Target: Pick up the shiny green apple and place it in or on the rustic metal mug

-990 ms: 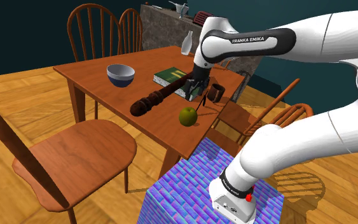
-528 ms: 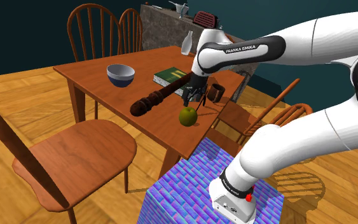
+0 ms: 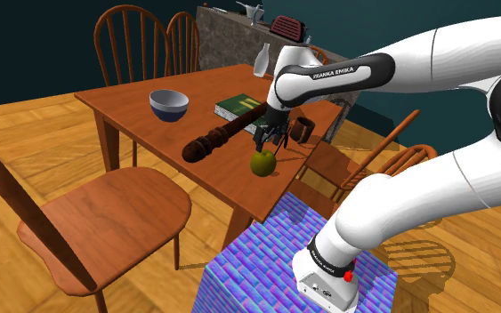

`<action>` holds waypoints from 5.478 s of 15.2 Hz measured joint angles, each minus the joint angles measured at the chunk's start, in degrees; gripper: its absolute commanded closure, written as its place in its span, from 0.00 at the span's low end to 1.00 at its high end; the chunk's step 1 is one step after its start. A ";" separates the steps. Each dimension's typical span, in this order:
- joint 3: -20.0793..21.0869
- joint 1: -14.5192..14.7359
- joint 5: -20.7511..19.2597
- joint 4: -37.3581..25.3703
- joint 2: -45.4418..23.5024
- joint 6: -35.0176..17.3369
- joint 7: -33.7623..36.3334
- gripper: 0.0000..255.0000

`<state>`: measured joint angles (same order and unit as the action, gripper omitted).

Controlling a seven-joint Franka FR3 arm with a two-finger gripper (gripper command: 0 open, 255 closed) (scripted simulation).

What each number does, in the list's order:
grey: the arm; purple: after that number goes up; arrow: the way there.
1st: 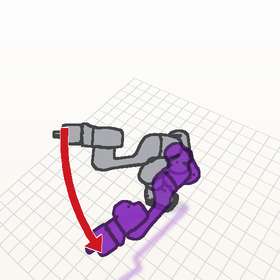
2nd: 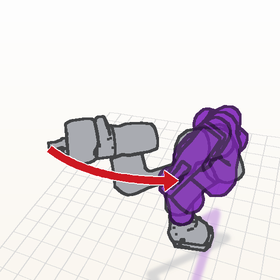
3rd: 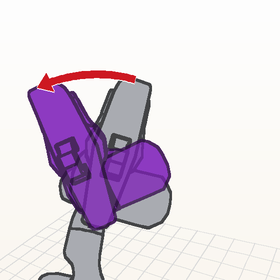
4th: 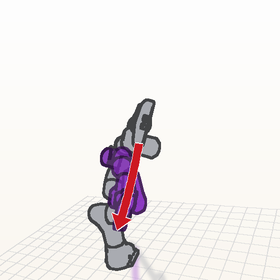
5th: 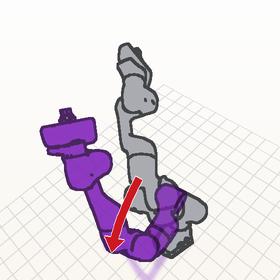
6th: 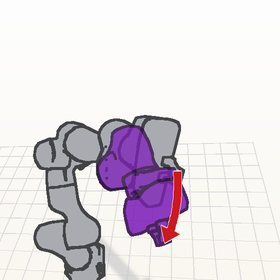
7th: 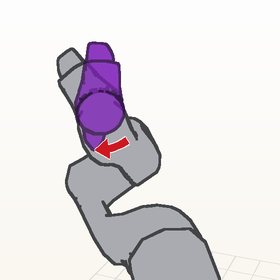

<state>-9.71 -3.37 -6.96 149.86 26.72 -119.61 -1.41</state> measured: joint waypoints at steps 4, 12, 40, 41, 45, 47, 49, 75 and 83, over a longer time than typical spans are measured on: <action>0.00 0.00 0.00 0.00 0.00 0.00 0.00 1.00; 0.04 0.01 0.03 -0.25 0.13 0.38 0.00 1.00; 1.67 0.39 1.16 -18.19 4.90 23.05 -0.58 1.00; 1.70 0.39 1.17 -18.89 4.98 23.84 -0.63 1.00; 1.25 0.20 0.98 -21.70 4.51 26.13 -1.43 1.00; -0.43 -0.46 0.19 -23.25 3.33 26.34 -3.56 1.00; -2.38 -1.12 -0.55 -26.08 1.28 26.88 -6.12 1.00; -25.80 -19.17 14.56 -84.94 -46.37 39.85 -46.86 1.00; -25.86 -18.31 13.88 -77.49 -45.27 33.44 -47.30 1.00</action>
<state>-35.57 -21.68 6.92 72.37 -18.56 -86.16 -48.71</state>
